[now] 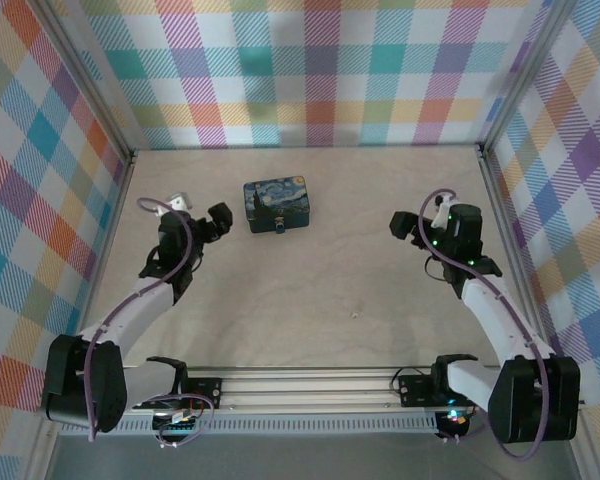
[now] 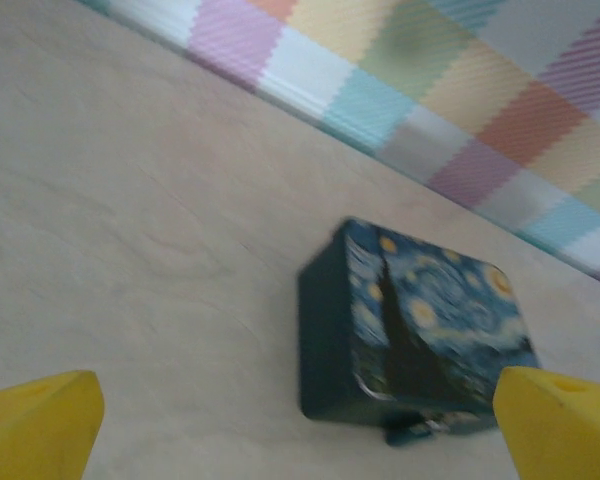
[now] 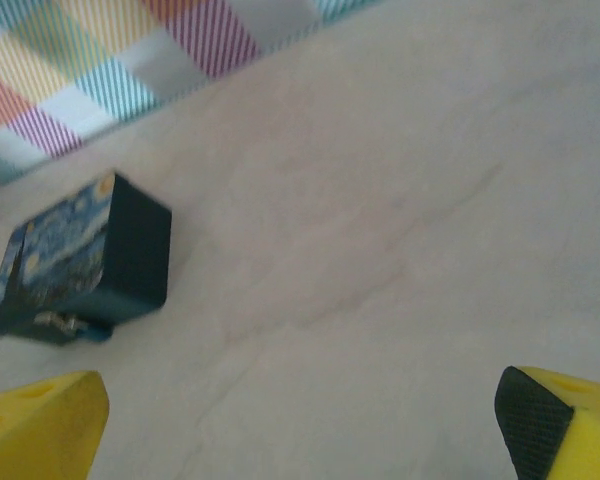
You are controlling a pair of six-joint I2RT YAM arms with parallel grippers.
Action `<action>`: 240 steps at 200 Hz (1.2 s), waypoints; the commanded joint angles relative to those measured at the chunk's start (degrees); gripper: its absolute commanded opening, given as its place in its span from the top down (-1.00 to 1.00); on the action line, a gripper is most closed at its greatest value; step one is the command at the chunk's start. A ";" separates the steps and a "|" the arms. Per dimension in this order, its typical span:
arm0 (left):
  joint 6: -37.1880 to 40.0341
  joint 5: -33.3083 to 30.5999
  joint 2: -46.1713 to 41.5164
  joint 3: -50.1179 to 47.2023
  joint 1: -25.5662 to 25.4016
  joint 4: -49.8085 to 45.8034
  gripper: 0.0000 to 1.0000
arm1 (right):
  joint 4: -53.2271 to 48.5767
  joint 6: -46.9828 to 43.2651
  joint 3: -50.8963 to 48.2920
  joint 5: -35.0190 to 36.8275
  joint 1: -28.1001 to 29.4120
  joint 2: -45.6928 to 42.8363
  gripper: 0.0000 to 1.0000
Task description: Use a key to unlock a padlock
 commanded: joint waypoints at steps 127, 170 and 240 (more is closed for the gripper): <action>-15.10 1.45 1.20 -0.32 -19.82 1.03 -1.00 | -13.80 18.70 -9.45 1.24 27.02 1.72 -0.37; -14.82 1.49 1.07 -0.39 -20.03 0.64 -1.00 | -12.83 20.63 -10.18 2.98 30.55 4.87 -0.21; -14.63 1.06 -0.17 -0.66 -20.00 -0.46 -1.00 | -11.99 21.40 -9.68 3.78 32.74 9.07 0.04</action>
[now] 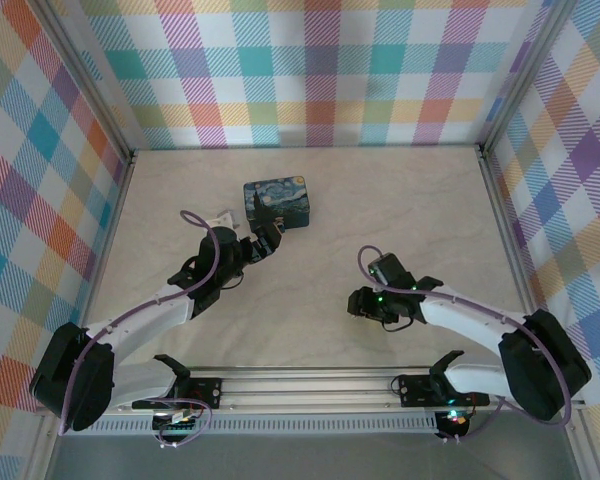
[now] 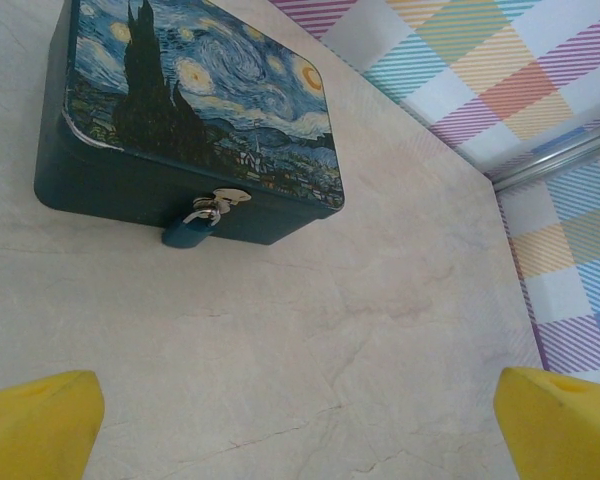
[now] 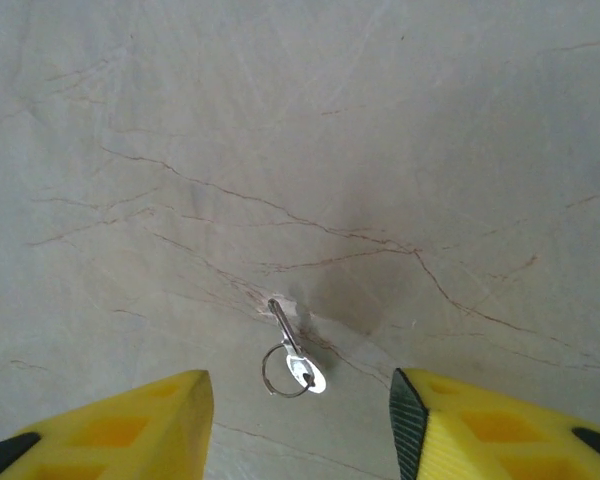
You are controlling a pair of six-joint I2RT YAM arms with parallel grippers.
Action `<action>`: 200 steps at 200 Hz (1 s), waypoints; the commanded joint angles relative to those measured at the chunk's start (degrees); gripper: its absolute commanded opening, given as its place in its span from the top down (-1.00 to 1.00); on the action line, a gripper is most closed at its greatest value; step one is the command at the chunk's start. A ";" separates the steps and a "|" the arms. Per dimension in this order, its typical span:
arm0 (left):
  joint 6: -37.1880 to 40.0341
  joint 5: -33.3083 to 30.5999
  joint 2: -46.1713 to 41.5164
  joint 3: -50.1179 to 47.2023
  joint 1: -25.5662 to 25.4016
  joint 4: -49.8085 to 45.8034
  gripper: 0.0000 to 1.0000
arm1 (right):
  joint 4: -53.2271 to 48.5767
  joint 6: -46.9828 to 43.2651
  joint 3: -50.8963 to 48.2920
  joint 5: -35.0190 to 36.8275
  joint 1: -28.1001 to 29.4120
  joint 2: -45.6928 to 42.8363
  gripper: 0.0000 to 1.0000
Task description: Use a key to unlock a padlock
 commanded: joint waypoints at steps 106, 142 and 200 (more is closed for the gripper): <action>0.27 -0.63 -1.63 0.32 -0.66 -0.05 -1.00 | 1.00 1.60 1.02 1.27 2.56 4.29 0.33; 0.39 -0.83 -1.61 0.21 -0.66 -0.16 -1.00 | 1.11 1.51 1.70 1.35 3.23 5.72 0.42; 0.72 -1.41 -1.71 0.06 -0.66 -0.66 -1.00 | 0.10 1.21 3.25 2.13 4.48 7.17 0.52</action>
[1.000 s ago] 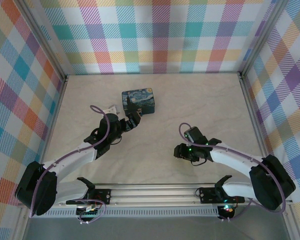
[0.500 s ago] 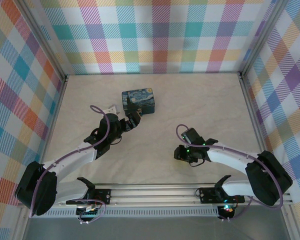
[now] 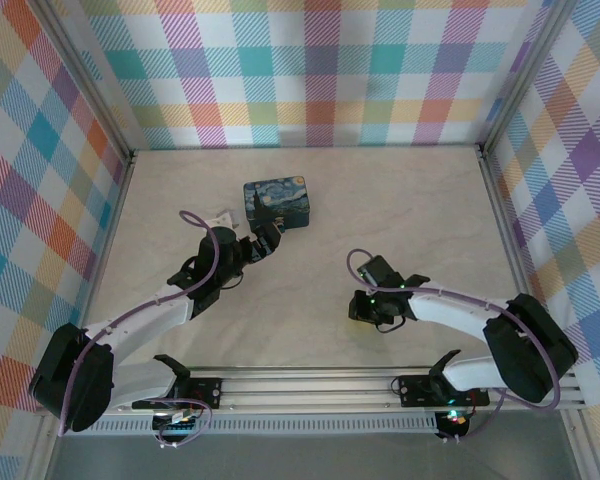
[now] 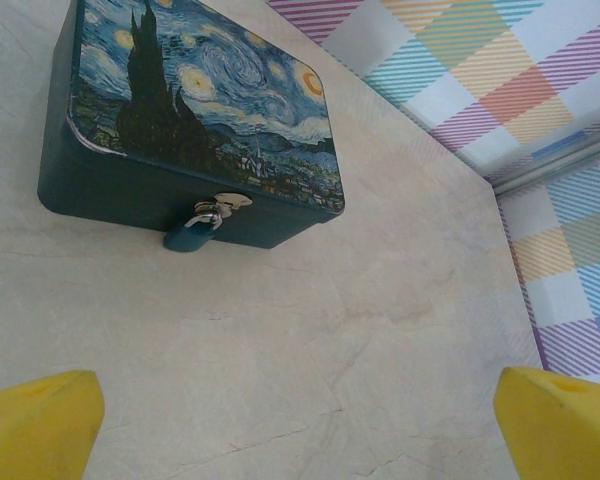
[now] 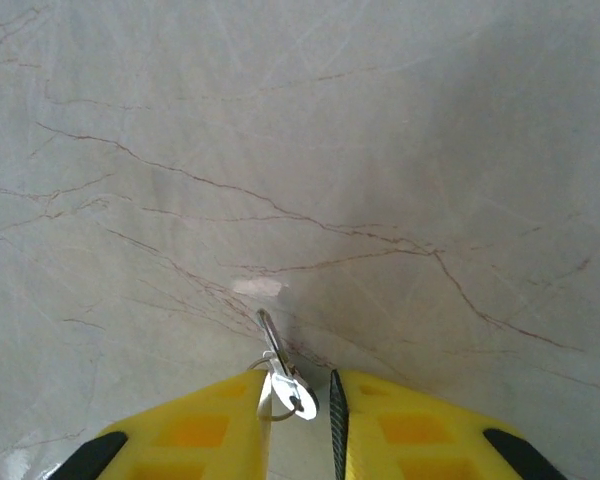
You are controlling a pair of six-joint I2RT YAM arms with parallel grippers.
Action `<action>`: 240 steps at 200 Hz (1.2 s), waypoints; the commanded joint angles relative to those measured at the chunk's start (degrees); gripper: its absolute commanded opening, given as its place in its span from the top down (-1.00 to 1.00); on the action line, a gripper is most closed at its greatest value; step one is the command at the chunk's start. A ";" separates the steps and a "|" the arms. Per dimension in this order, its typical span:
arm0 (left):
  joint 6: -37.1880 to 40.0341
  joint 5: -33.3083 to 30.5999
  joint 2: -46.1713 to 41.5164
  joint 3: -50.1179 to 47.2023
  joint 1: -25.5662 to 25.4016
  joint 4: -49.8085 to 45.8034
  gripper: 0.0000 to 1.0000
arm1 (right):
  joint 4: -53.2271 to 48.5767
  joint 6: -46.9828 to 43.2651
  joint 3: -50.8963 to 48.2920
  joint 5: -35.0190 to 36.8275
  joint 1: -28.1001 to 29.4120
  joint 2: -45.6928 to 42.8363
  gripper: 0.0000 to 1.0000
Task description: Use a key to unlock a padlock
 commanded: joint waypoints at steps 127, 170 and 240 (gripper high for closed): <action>4.27 1.69 -3.54 0.97 -0.64 -0.98 -1.00 | 0.06 -4.98 1.76 3.81 2.76 -5.43 1.00; 10.00 15.00 -4.22 5.20 -0.59 0.91 -0.94 | 2.96 -17.91 4.95 2.11 2.64 -10.81 1.00; 9.51 36.98 -1.99 10.54 -0.59 8.92 -0.41 | 19.44 -30.70 6.75 -4.61 2.38 -20.83 1.00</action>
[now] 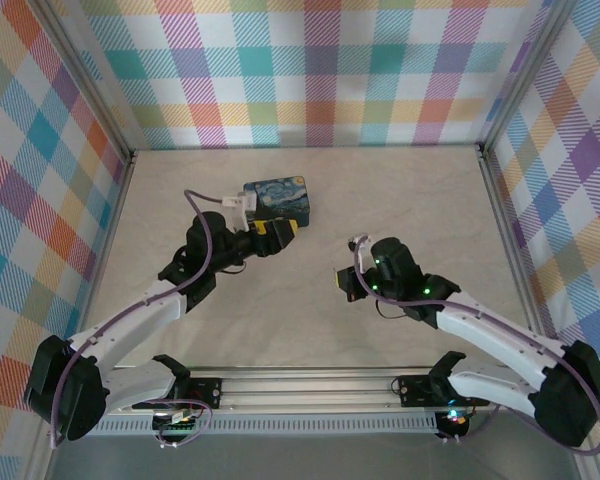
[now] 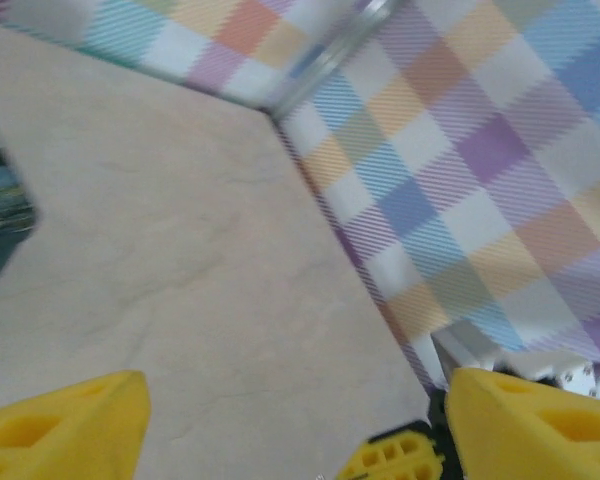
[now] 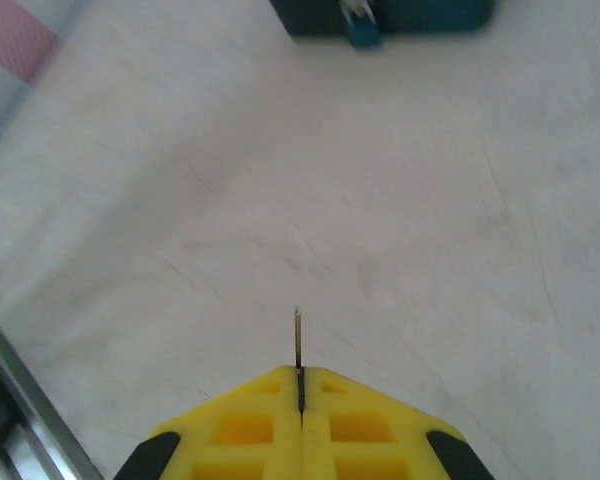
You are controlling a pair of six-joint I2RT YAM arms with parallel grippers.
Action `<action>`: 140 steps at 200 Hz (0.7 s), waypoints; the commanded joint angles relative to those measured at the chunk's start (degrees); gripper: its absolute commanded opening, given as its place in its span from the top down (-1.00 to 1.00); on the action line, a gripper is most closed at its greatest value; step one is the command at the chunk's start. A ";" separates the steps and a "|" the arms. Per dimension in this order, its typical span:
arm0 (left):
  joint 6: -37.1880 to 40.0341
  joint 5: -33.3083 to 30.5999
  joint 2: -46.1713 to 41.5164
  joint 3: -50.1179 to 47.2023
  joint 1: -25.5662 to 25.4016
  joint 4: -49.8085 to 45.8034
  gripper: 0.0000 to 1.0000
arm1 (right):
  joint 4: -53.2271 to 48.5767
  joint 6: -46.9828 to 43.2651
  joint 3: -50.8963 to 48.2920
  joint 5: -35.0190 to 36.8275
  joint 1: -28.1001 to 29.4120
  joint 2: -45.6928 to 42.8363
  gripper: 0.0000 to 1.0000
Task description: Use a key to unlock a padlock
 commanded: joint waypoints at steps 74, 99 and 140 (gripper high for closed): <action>-0.60 20.48 3.40 3.25 -2.58 13.47 -0.23 | 17.16 -8.27 6.26 -13.04 -0.03 -4.37 1.00; 0.07 22.19 5.24 4.93 -3.82 12.70 -0.15 | 16.37 -8.34 9.08 -14.49 -0.16 -2.99 1.00; -0.63 20.54 5.68 4.76 -4.17 13.15 0.01 | 17.62 -6.18 9.98 -16.67 -0.18 -0.61 1.00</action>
